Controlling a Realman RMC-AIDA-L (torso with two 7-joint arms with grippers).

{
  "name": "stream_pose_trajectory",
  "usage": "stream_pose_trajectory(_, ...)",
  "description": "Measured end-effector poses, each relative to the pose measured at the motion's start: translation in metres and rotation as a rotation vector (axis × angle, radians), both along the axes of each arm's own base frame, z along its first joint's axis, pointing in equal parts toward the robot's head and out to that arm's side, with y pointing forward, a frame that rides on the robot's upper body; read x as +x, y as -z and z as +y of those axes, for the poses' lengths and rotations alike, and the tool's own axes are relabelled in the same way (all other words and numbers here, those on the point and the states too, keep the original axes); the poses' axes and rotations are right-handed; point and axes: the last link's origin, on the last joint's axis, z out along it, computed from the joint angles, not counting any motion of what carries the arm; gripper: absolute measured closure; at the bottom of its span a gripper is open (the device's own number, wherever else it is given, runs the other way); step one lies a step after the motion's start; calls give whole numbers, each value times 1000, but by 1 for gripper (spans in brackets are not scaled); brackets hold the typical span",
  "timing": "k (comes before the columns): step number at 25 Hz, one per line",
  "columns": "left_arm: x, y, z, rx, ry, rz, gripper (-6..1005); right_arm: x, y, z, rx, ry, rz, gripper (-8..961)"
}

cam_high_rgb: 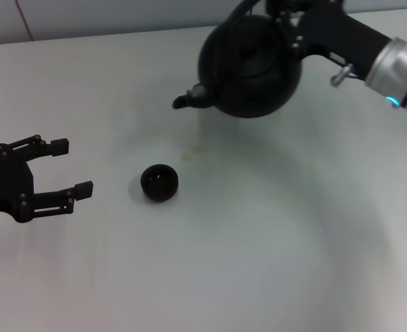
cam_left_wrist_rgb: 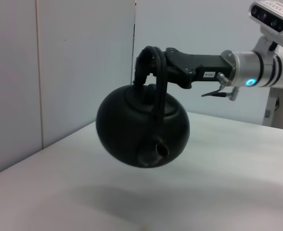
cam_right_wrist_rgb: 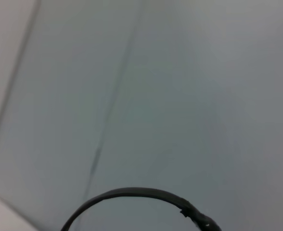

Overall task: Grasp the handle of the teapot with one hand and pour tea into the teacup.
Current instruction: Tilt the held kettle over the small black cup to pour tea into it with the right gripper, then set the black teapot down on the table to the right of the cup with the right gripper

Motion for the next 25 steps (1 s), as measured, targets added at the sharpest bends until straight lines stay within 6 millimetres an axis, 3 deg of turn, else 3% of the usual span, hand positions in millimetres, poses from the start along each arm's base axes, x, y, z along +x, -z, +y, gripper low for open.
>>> stream_pose_trajectory(14, -1, 1, 3, 18, -15, -1, 133, 46, 0, -25, -42, 241, 217, 867)
stream_pose_trajectory(25, -1, -2, 4, 29, -14, -5, 133, 73, 2, -41, -37, 352, 235, 868)
